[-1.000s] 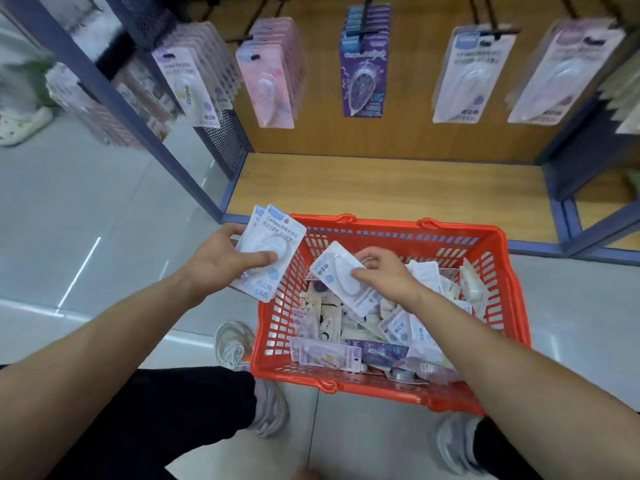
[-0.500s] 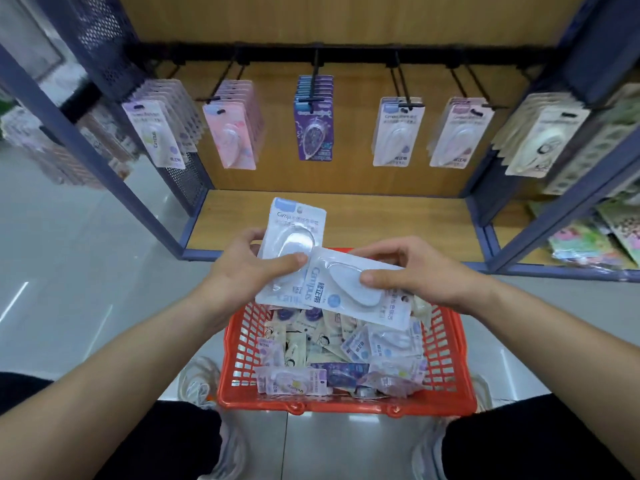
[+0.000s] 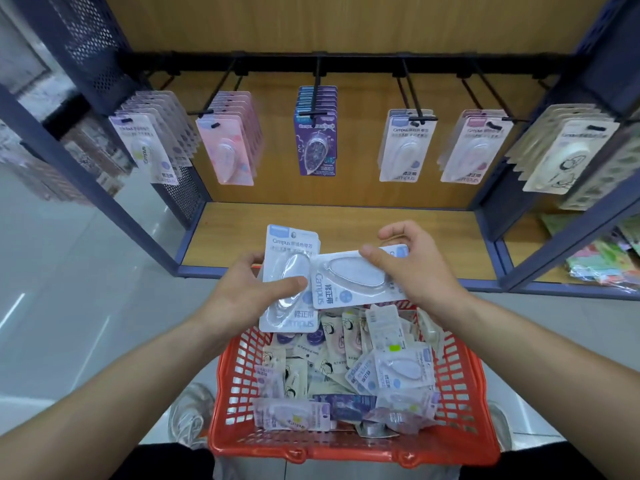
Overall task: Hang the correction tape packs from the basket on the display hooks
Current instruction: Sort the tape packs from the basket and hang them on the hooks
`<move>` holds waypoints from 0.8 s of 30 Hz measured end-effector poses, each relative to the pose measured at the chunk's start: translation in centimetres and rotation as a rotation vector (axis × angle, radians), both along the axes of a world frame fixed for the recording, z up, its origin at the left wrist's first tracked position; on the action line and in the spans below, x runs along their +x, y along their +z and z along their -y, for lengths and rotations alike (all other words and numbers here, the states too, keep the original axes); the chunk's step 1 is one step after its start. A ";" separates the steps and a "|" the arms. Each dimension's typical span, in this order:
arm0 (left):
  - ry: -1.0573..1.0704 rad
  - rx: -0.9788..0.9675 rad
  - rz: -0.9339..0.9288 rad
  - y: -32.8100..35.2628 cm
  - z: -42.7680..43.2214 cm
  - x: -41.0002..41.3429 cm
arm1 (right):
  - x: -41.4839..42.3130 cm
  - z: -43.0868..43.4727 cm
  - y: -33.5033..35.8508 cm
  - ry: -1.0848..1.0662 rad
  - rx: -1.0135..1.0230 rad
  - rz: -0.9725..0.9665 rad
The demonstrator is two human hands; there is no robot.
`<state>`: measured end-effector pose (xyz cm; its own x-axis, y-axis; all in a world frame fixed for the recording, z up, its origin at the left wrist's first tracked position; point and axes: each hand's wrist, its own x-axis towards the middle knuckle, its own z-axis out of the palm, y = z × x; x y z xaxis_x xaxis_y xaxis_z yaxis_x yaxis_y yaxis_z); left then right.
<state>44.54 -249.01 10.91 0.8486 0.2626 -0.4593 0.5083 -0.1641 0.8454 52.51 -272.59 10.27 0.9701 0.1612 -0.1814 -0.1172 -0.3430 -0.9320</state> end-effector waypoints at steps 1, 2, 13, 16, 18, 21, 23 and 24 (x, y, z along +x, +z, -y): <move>0.006 0.009 -0.007 -0.3 -0.1 0.1 | 0.1 -0.1 -0.1 0.024 -0.022 0.006; 0.010 0.018 -0.013 -0.5 -0.2 0.1 | 0.2 -0.3 -0.2 0.062 -0.021 -0.002; -0.069 -0.002 -0.022 -1.2 -1.5 0.6 | 3.2 -0.8 -0.9 0.005 0.288 -0.155; -0.122 -0.030 -0.026 -1.0 -1.0 0.6 | 3.5 -1.0 -0.7 -0.081 0.390 -0.146; -0.136 -0.048 -0.010 -0.7 -0.5 0.8 | 3.4 -1.1 -0.3 -0.112 0.436 -0.134; -0.152 -0.081 0.012 -0.2 0.6 1.3 | 3.2 -1.4 0.4 -0.174 0.455 -0.074; -0.151 -0.085 0.026 0.2 1.4 1.7 | 3.3 -1.3 0.9 -0.164 0.422 -0.046; -0.141 -0.086 0.031 0.3 1.7 2.0 | 3.4 -1.3 1.2 -0.141 0.418 -0.061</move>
